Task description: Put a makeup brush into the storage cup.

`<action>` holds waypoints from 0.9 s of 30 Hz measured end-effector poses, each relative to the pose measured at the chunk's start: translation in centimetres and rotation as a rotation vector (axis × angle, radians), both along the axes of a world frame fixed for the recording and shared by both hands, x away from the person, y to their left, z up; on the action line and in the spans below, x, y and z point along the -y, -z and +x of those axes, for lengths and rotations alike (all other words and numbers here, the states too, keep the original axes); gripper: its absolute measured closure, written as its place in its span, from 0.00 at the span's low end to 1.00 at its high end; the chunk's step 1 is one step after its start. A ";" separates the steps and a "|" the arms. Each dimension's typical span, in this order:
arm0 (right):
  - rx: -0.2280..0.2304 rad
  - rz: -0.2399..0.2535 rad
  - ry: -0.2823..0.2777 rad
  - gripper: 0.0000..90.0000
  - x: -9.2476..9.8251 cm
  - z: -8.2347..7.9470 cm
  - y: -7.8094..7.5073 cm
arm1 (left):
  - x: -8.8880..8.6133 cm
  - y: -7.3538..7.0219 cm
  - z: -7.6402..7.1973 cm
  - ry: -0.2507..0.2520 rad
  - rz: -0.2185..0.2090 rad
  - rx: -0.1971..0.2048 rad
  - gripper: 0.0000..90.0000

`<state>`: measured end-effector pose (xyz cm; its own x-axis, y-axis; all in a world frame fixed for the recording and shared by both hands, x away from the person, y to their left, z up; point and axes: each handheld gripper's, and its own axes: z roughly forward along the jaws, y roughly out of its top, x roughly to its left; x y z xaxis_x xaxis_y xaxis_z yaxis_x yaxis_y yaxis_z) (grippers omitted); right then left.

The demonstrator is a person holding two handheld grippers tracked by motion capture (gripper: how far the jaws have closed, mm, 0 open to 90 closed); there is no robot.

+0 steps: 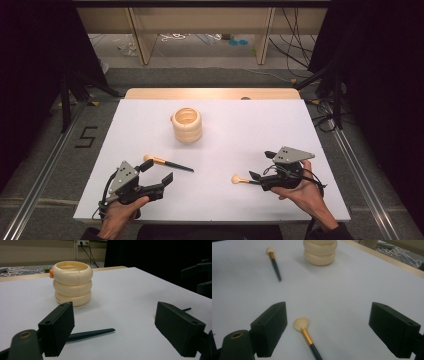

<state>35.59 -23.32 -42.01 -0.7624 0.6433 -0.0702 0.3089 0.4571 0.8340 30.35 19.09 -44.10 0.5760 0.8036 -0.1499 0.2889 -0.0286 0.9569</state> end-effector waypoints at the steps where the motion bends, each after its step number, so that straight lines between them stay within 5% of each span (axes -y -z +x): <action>1: -0.007 -0.020 -0.008 0.18 0.0 0.1 -0.1 | 0.0 0.0 0.0 -0.001 -0.002 0.000 0.18; 10: -0.044 -0.156 -0.050 0.18 -0.4 1.0 -0.2 | 0.0 0.0 0.0 0.004 0.003 0.000 0.18; 19: -0.137 -0.343 -0.135 0.26 -1.8 2.2 0.8 | 0.1 0.1 0.1 0.008 0.009 -0.002 0.18; 27: -0.195 -0.409 -0.194 0.32 -2.5 2.9 1.5 | 0.1 0.1 0.1 0.009 0.004 -0.002 0.18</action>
